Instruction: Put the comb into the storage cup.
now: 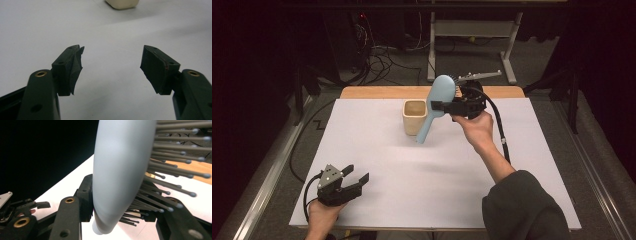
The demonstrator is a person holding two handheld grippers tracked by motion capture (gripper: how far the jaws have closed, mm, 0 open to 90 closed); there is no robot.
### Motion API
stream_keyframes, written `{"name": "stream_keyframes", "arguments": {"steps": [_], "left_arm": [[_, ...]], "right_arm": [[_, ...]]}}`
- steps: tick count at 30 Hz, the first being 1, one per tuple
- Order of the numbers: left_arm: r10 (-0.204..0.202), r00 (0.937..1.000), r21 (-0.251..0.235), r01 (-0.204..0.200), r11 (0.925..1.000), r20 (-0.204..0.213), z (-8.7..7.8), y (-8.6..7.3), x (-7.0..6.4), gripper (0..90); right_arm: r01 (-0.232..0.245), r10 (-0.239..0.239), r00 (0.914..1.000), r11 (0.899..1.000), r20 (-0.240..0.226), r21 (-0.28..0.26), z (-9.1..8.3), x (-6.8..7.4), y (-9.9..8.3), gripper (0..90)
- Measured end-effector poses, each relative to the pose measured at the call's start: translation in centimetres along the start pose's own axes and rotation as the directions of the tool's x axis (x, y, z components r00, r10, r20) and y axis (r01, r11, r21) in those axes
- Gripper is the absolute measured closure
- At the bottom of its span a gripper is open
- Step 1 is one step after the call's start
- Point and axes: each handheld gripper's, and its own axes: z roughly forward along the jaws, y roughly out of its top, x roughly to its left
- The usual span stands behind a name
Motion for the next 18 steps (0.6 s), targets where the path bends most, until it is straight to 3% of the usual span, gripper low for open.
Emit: {"name": "stream_keyframes", "arguments": {"steps": [18], "left_arm": [[0.006,1.0000,-0.003,-0.006,1.0000,0.005,0.0,0.0,0.0,33.7]], "right_arm": [[-0.009,0.009,0.9994,1.000,0.032,-0.008,0.7,-0.5,2.2,55.5]]}}
